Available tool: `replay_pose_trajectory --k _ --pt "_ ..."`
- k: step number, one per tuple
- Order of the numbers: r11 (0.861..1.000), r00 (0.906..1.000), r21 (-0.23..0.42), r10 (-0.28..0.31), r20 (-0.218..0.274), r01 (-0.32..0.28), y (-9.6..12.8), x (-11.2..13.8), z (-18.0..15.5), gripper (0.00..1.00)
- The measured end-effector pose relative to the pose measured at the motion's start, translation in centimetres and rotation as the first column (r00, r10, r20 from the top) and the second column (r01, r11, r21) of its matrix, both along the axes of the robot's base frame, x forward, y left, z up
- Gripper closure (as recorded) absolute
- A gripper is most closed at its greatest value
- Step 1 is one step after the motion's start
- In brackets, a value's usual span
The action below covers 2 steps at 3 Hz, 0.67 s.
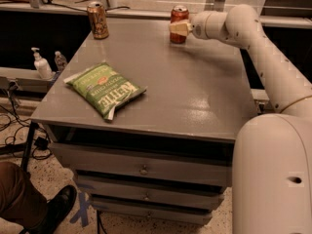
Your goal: Move coke can near green jalapeno chip bag
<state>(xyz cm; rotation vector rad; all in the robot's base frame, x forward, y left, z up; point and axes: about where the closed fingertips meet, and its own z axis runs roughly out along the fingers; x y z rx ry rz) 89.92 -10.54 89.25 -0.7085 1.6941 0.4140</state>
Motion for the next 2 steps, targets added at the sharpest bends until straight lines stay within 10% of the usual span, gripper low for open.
replay_pose_trajectory --k 2 --pt "0.999 1.0000 0.031 -0.009 -0.001 0.009 -0.19 -0.59 0.95 0.88"
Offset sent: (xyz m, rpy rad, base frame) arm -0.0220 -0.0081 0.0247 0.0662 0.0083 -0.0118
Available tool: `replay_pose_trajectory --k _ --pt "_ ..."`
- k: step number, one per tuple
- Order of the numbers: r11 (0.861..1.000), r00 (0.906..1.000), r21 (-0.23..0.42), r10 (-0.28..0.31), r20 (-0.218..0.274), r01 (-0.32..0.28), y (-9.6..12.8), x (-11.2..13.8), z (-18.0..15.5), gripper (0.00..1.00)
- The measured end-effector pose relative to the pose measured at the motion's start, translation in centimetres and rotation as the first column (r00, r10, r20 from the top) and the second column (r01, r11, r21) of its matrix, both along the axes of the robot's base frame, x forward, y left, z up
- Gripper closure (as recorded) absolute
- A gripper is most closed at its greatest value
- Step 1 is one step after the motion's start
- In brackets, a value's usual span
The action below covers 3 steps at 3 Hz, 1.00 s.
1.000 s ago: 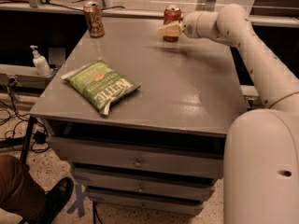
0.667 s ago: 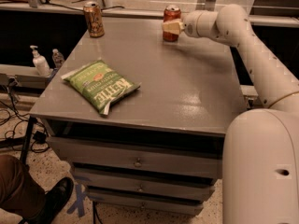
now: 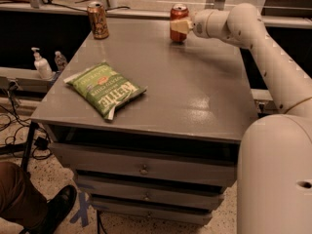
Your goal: Move coke can near green jalapeno chip bag
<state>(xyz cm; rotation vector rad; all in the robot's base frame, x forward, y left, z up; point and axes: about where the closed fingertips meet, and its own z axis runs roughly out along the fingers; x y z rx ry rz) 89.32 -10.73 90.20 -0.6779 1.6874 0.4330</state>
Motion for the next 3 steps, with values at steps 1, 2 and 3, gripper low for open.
replay_pose_trajectory --k 1,2,3 --pt "0.998 0.9987 0.051 0.048 -0.013 -0.048 0.5 -2.4 1.9 1.00" --pt "0.985 0.9898 0.105 0.140 -0.026 -0.137 1.5 -6.3 3.6 1.00" --pt "0.966 0.9726 0.127 0.230 -0.030 -0.225 2.9 -11.3 4.9 1.00"
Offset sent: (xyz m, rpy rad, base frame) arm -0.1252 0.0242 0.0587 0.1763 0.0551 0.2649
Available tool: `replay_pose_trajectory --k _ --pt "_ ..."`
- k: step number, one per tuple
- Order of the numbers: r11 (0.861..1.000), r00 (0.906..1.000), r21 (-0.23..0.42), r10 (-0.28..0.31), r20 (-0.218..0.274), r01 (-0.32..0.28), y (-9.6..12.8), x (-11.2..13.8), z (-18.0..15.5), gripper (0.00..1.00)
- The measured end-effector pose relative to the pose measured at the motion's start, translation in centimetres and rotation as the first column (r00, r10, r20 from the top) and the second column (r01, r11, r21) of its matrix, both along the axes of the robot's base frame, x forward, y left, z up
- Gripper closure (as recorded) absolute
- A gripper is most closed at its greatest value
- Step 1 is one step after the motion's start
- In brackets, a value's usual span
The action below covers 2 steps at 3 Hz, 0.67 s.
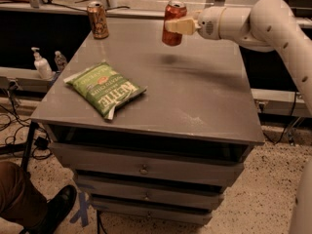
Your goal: Move coke can near green jalapeno chip bag
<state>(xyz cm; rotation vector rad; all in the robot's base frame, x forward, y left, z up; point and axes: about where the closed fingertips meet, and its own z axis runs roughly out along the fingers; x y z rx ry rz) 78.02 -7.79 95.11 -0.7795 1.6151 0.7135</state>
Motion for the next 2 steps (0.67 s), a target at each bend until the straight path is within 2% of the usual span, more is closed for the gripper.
replay_pose_trajectory --k 1,2 --pt "0.996 0.9954 0.002 0.090 -0.034 -0.090 2.48 -5.38 -0.31 1.00" --pt "0.996 0.9954 0.002 0.090 -0.034 -0.090 2.48 -5.38 -0.31 1.00"
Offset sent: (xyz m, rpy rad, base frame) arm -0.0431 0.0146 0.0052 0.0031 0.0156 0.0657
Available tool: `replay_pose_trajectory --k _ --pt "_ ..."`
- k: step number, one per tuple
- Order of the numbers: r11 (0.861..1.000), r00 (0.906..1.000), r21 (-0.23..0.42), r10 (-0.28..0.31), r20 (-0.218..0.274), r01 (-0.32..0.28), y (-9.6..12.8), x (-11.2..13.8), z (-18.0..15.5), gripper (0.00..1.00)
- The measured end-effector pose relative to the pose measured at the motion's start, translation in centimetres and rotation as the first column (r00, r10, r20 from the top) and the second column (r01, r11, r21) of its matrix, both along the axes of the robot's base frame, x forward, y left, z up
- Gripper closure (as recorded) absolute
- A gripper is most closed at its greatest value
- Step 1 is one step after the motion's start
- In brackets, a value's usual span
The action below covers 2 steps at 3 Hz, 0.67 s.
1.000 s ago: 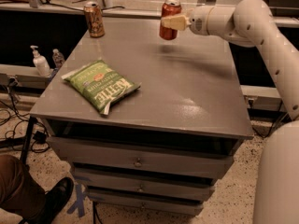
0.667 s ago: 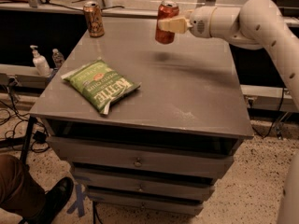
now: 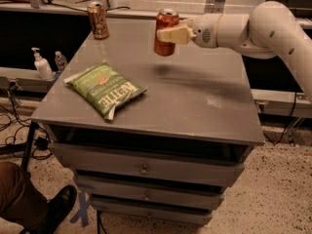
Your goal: Move coke can near green jalapeno chip bag
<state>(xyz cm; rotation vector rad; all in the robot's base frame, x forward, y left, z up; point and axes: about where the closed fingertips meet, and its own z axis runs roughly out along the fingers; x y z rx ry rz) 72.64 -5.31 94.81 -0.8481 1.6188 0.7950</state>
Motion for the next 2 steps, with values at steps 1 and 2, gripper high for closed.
replay_pose_trajectory --k 1,2 --pt "0.999 0.9992 -0.030 0.041 -0.001 -0.041 1.1 -1.7 -1.1 1.00" --pt "0.995 0.9960 -0.052 0.089 -0.009 -0.090 2.5 -4.0 -2.8 1.00"
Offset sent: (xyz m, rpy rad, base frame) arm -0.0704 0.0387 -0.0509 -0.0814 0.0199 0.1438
